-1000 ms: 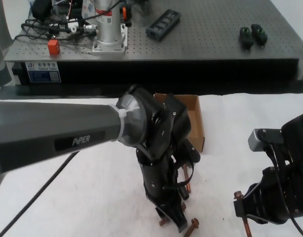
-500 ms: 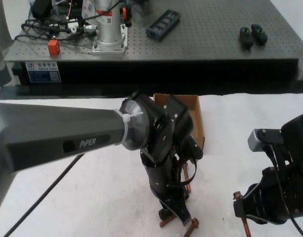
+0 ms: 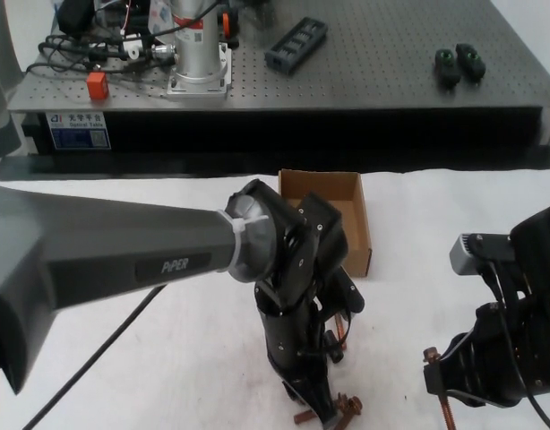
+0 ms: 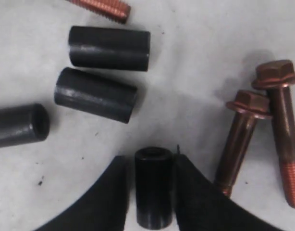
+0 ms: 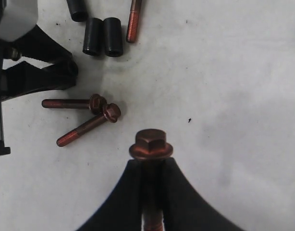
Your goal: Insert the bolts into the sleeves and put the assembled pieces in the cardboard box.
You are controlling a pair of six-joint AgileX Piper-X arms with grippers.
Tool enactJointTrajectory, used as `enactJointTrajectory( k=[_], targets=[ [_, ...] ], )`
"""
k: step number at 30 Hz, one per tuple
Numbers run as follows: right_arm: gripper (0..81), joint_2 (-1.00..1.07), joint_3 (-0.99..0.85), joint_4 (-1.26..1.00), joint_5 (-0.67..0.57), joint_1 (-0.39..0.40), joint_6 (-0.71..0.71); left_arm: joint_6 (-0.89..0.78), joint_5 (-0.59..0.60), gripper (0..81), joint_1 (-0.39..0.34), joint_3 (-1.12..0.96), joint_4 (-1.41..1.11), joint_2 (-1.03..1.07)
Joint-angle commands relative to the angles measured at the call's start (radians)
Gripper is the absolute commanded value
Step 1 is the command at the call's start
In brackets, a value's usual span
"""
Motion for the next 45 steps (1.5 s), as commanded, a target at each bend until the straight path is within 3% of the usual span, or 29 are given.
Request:
enactJointTrajectory(
  k=[1,4,8,9,13,16,21,24,26,32,45],
  targets=[
    [2.2,-0.011,-0.001,-0.003,-0.012,-0.005,0.005,0.023,-0.051,23.1,0.0,-0.001,0.025,0.027],
    [2.2,-0.011,-0.001,-0.008,-0.012,-0.005,0.005,0.031,-0.055,21.6,0.0,-0.001,0.027,0.027],
    [2.2,-0.011,-0.001,-0.033,-0.012,-0.005,0.005,0.031,-0.085,1.5,0.0,-0.001,0.035,0.027],
    [2.2,-0.011,-0.001,-0.048,-0.019,-0.005,0.005,0.028,-0.101,0.3,0.0,-0.001,0.038,0.024],
    [2.2,-0.011,-0.001,-0.184,-0.121,-0.005,0.051,-0.039,-0.125,0.7,0.0,-0.001,0.03,-0.024],
    [2.2,-0.028,0.002,-0.365,-0.2,-0.005,0.156,-0.111,-0.068,0.7,0.005,0.058,-0.056,-0.133],
    [2.2,-0.085,0.002,-0.645,-0.232,0.003,0.309,-0.215,0.116,0.7,0.019,0.363,-0.476,-0.4],
    [2.2,-0.088,0.002,-0.792,-0.277,0.048,0.387,-0.289,0.287,0.7,0.018,0.544,-0.794,-0.548],
    [2.2,-0.085,0.002,-0.879,-0.272,0.094,0.415,-0.372,0.331,0.7,0.018,0.638,-0.98,-0.617],
    [2.2,-0.085,0.002,-0.931,-0.225,0.168,0.442,-0.479,0.329,0.7,0.018,0.726,-1.168,-0.717],
    [2.2,-0.085,0.002,-0.897,-0.22,0.181,0.427,-0.53,0.297,0.7,0.018,0.726,-1.211,-0.728]
  ],
)
